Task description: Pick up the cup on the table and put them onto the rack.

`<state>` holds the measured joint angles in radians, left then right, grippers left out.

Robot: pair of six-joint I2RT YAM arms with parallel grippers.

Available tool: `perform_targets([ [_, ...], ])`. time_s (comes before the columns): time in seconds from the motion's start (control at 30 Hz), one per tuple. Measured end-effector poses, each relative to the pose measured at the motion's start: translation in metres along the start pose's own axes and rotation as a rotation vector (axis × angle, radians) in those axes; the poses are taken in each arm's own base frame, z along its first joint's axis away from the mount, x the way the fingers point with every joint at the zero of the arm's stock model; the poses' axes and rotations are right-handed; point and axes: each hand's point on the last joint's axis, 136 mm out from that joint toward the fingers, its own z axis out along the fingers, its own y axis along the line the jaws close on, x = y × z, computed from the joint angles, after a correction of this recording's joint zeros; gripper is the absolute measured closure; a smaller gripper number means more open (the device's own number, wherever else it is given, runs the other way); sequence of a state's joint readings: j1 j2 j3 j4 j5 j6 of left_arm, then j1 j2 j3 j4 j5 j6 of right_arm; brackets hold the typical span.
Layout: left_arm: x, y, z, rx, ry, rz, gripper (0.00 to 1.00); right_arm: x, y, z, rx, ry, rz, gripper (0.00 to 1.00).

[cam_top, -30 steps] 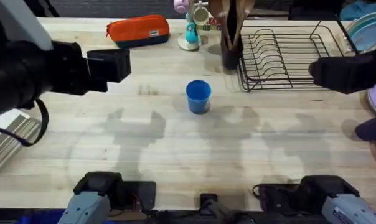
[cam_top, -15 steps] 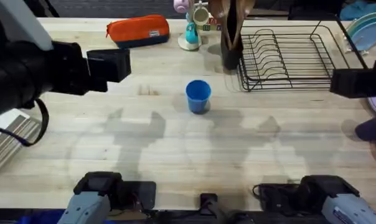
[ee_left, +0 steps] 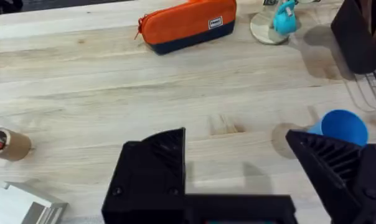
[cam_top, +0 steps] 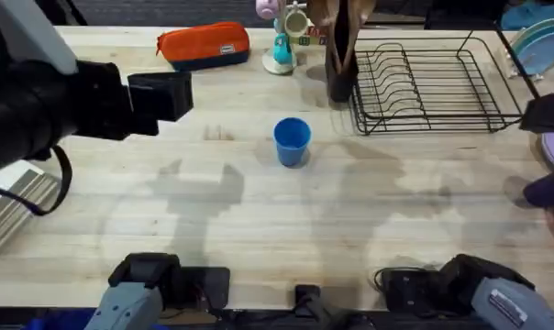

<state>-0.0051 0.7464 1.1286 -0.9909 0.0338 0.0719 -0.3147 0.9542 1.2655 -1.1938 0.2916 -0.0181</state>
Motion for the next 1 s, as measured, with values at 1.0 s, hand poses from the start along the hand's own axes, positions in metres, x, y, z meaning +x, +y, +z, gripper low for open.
perform_targets([
  [1.0,0.0,0.0,0.0,0.0,0.001,0.0,0.007,-0.003,-0.05,0.051,0.137,0.135,0.271,0.006],
])
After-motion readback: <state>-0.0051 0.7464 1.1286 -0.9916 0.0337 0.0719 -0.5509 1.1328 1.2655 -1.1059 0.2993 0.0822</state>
